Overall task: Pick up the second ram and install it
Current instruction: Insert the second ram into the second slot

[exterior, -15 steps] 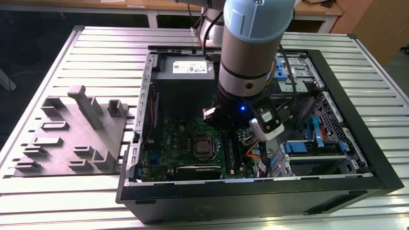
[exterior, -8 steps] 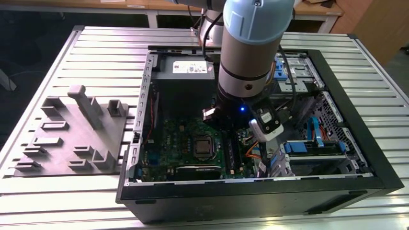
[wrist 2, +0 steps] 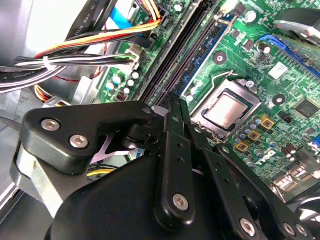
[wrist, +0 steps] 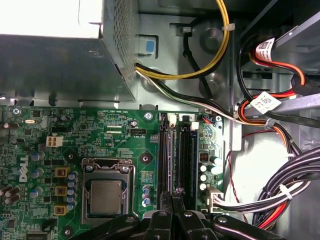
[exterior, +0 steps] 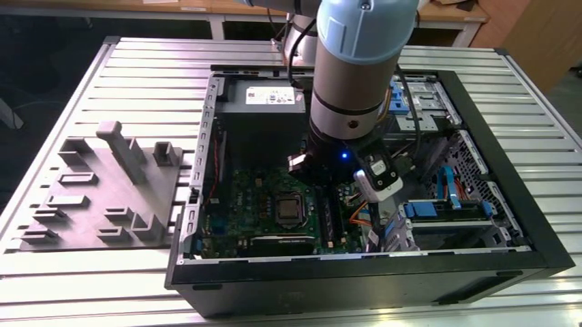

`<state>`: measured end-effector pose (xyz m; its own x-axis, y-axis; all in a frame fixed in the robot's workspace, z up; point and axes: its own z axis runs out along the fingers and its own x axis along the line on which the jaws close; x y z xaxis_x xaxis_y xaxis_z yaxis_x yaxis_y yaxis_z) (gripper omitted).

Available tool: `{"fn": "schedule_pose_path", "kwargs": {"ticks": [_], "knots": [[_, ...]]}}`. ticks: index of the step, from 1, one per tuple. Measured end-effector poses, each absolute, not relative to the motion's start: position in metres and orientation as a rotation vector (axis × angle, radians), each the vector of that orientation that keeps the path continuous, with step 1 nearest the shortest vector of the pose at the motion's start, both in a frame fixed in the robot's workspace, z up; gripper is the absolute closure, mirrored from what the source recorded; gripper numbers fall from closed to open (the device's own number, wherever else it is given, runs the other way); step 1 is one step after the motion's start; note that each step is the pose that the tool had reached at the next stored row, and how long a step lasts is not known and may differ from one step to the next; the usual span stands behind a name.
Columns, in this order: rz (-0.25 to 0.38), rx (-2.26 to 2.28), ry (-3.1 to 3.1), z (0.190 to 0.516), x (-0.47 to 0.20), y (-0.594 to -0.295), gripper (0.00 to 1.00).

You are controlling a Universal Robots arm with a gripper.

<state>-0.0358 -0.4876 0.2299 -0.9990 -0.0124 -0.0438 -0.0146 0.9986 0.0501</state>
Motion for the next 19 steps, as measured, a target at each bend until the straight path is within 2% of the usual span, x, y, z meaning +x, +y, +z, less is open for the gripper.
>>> {"fn": "schedule_pose_path", "kwargs": {"ticks": [19], "knots": [[0.081,-0.021,3.097,0.2288,-0.0364,-0.4876,0.89]]}}
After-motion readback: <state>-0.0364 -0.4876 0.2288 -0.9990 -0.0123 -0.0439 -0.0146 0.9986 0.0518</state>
